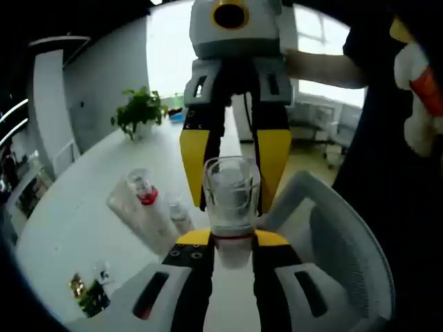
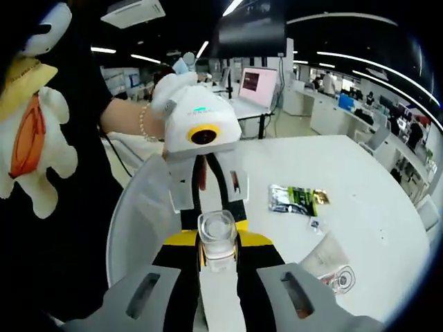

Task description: Arrange the skincare products in the storage area until every visible bottle or jar stands upright without overlapping.

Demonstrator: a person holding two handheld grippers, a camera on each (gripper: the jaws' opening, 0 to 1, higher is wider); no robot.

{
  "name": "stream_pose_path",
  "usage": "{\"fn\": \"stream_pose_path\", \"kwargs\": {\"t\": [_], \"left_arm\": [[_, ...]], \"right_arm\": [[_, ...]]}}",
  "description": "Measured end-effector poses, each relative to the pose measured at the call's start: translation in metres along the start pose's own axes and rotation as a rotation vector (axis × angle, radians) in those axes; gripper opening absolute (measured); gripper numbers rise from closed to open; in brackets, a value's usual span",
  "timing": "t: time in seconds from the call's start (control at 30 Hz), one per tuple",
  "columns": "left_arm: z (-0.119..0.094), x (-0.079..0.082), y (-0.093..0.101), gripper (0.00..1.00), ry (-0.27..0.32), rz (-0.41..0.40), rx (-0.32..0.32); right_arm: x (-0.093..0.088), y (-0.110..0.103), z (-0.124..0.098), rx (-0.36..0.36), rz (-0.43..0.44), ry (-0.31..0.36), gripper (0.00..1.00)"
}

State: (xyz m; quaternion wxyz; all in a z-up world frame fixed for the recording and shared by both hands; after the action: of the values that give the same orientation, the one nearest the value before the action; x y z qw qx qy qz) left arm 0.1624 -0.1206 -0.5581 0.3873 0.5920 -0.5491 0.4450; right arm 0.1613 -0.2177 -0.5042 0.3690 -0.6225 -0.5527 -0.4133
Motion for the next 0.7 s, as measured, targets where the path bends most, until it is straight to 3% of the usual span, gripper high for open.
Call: {"fn": "stream_pose_path", "kwargs": {"t": [0.27, 0.57, 0.7], "left_arm": [[0.021, -0.027, -0.013, 0.24, -0.045, -0.048, 0.065], [0.042, -0.063, -0.025, 0.24, -0.115, -0.063, 0.09], [0.05, -0.062, -0.022, 0.24, -0.137, -0.062, 0.079]], "right_arm": [[-0.034, 0.023, 0.005, 0.031, 0.009, -0.049, 0.18], [-0.067, 0.032, 0.013, 0.044, -0.003, -0.121, 0.18], [-0.078, 0.034, 0.012, 0.024, 0.007, -0.127, 0.18]]}}
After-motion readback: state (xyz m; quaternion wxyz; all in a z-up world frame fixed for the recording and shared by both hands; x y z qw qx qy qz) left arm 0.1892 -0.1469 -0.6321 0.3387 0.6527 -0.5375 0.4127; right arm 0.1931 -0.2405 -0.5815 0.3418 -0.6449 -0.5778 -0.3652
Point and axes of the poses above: the point that each gripper's makers call its tool centre point, and the gripper's own axes: z roughly forward along the fingers, y roughly to its right, x roughly out of its top, the point moved 8 cm from there along -z, roughly backward along the fingers, and after that the axes turned 15 degrees about y, right-handed, at the moved point
